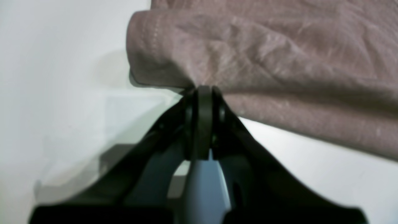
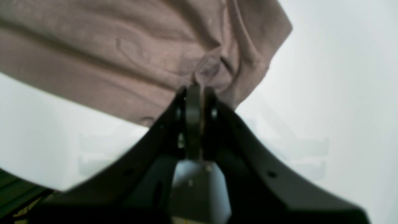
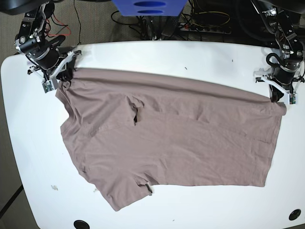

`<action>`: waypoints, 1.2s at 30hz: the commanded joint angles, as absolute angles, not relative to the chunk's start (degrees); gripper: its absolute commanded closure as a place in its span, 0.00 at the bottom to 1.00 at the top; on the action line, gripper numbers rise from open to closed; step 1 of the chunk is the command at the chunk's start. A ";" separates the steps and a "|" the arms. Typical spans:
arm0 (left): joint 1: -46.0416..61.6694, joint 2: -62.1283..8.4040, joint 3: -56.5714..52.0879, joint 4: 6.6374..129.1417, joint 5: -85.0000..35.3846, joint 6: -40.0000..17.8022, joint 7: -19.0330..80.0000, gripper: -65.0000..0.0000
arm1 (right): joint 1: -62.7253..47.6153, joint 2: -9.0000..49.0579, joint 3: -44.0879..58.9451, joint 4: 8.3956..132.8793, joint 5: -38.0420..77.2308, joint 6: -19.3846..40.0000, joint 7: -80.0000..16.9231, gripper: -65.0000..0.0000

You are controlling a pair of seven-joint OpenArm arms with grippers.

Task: Fold the T-shirt properly
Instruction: 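Keep holding the shirt edges with both grippers near the robot base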

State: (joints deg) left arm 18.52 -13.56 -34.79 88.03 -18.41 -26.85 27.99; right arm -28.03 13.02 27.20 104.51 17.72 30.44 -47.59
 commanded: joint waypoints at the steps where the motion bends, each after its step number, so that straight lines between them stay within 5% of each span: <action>1: 19.83 -14.35 -35.21 88.32 -16.23 -26.10 31.29 1.00 | -28.63 13.82 27.84 104.71 16.53 30.28 -48.67 0.99; 5: 20.74 -14.65 -35.48 89.23 -16.26 -26.13 31.04 0.94 | -28.58 14.03 27.85 104.75 16.55 30.24 -48.73 0.99; 7: 20.65 -14.58 -36.78 90.47 -17.20 -26.64 31.19 0.76 | -28.00 13.86 27.57 104.41 16.54 30.18 -48.99 0.99; 13: 21.53 -14.71 -38.19 92.40 -17.63 -27.12 31.91 0.49 | -27.87 13.94 27.58 104.23 16.56 30.21 -49.24 0.99; 15: 22.62 -15.44 -37.12 93.25 -17.83 -27.06 32.56 0.51 | -28.14 14.14 27.58 104.17 16.72 30.25 -48.86 0.99; 25: 28.41 -14.48 -36.71 95.09 -17.79 -27.15 32.31 0.97 | -30.71 13.90 27.47 104.02 16.78 30.35 -48.64 0.99; 36: 35.62 -14.12 -36.12 95.05 -17.74 -27.18 30.27 1.00 | -33.98 14.00 27.39 104.18 16.52 30.35 -48.38 0.99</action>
